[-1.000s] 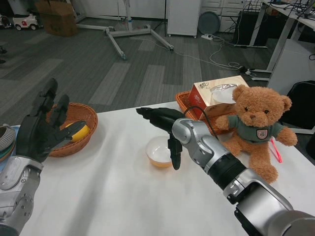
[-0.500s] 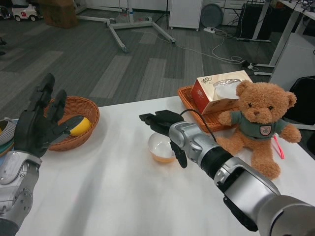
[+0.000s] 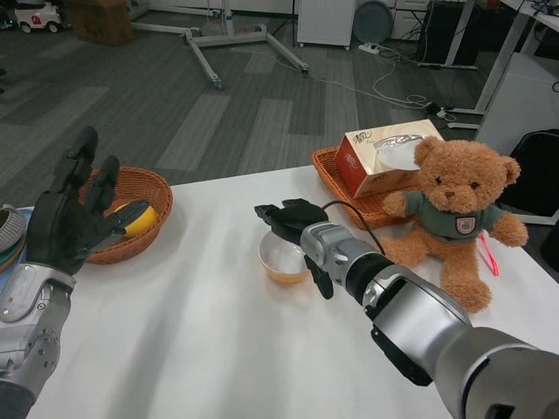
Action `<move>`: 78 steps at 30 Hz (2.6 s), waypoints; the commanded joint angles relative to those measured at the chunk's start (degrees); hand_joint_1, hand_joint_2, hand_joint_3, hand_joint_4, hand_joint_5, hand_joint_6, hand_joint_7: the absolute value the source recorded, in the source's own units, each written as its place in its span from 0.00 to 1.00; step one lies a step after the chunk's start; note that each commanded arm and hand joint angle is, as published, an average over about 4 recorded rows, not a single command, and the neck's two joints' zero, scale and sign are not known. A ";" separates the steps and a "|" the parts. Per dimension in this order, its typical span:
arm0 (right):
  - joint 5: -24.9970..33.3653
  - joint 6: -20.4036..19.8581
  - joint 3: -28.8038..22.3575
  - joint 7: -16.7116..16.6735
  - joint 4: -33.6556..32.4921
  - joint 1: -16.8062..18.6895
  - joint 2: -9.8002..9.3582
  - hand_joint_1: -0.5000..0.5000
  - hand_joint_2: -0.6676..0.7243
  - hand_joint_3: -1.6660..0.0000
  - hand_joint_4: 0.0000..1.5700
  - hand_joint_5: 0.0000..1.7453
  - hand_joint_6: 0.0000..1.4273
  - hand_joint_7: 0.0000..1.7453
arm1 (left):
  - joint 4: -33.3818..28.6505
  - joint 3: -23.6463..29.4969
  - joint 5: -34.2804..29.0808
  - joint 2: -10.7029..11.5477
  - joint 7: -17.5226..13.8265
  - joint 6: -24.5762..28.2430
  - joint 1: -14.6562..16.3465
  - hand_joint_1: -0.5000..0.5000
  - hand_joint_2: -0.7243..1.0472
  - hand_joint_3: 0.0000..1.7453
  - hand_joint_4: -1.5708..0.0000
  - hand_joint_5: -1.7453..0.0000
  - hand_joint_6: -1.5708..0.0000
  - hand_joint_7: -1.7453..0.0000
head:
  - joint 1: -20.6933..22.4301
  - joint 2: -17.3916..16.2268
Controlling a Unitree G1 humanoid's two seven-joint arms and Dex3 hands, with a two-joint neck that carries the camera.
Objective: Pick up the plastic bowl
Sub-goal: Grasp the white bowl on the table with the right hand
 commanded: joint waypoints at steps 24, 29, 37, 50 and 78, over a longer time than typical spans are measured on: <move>6.00 -1.19 15.59 -6.44 10.62 -3.16 2.21 0.17 0.82 1.00 0.00 0.00 0.00 0.00 | 1.78 -0.56 -0.34 -0.56 -0.07 -0.72 0.44 0.00 0.85 0.00 1.00 1.00 1.00 1.00 | 0.15 -1.61; 6.40 -0.86 16.03 -6.44 10.82 -3.16 2.21 0.17 0.80 1.00 0.00 0.00 0.00 0.00 | 1.89 -0.62 -0.34 -0.63 -0.07 -0.72 0.44 0.00 0.85 0.00 1.00 1.00 1.00 1.00 | 0.12 -1.95; 7.94 -0.53 15.63 -6.53 11.32 -3.16 2.12 0.12 0.73 0.98 0.06 0.06 0.00 0.12 | 1.91 -0.62 -0.34 -0.56 -0.07 -0.72 0.44 0.00 0.85 0.00 1.00 1.00 1.00 1.00 | 0.11 -2.40; 9.30 -0.69 14.09 -6.44 11.28 -2.61 2.03 0.12 0.65 0.95 0.18 0.65 0.00 0.39 | 1.82 -0.64 -0.43 -0.56 -0.07 -0.72 0.53 0.00 0.85 0.00 1.00 1.00 1.00 1.00 | -0.09 -2.86; 9.52 -1.21 14.18 -11.21 14.31 -2.04 1.95 0.04 0.11 0.10 0.48 1.00 0.29 0.92 | 1.91 -0.73 -0.58 -0.56 -0.07 -0.79 0.53 0.00 0.85 0.00 1.00 1.00 1.00 1.00 | -0.51 -3.74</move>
